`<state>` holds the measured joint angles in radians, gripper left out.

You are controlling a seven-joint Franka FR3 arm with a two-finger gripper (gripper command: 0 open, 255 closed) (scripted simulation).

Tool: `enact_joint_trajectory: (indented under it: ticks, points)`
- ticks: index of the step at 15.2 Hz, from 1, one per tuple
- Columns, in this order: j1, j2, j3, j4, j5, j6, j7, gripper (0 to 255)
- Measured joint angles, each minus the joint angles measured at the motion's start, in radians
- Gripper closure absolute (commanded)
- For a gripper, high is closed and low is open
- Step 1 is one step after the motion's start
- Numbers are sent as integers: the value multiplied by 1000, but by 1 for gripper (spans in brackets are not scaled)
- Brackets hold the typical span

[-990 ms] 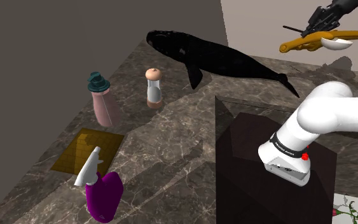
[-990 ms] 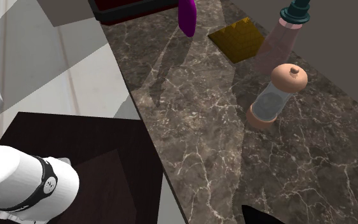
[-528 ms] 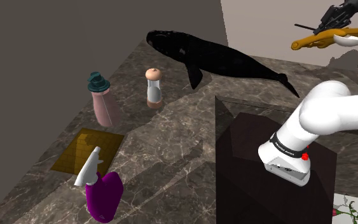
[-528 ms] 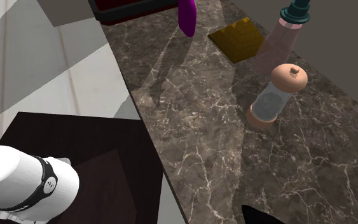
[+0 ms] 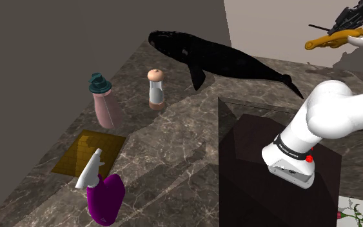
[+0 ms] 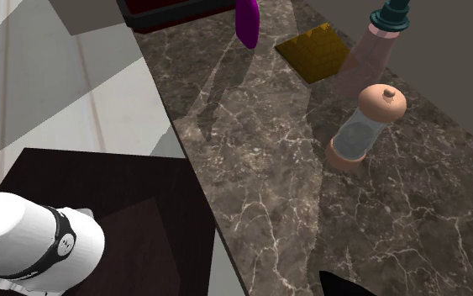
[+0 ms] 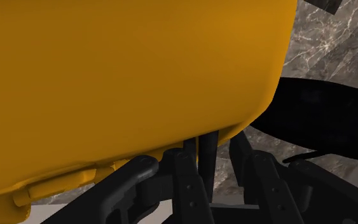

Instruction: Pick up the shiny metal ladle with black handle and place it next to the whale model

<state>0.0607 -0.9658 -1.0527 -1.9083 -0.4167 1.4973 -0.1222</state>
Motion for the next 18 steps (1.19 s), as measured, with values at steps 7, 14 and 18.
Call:
enact_joint_trajectory:
  ticks: [7,14,18]
  points:
    - [-15,-29,-43,-80,-38,66,-14,255]
    - [-34,-57,-83,-166,-76,137,-19,255]
    - [-42,-69,-109,-206,-98,172,-25,255]
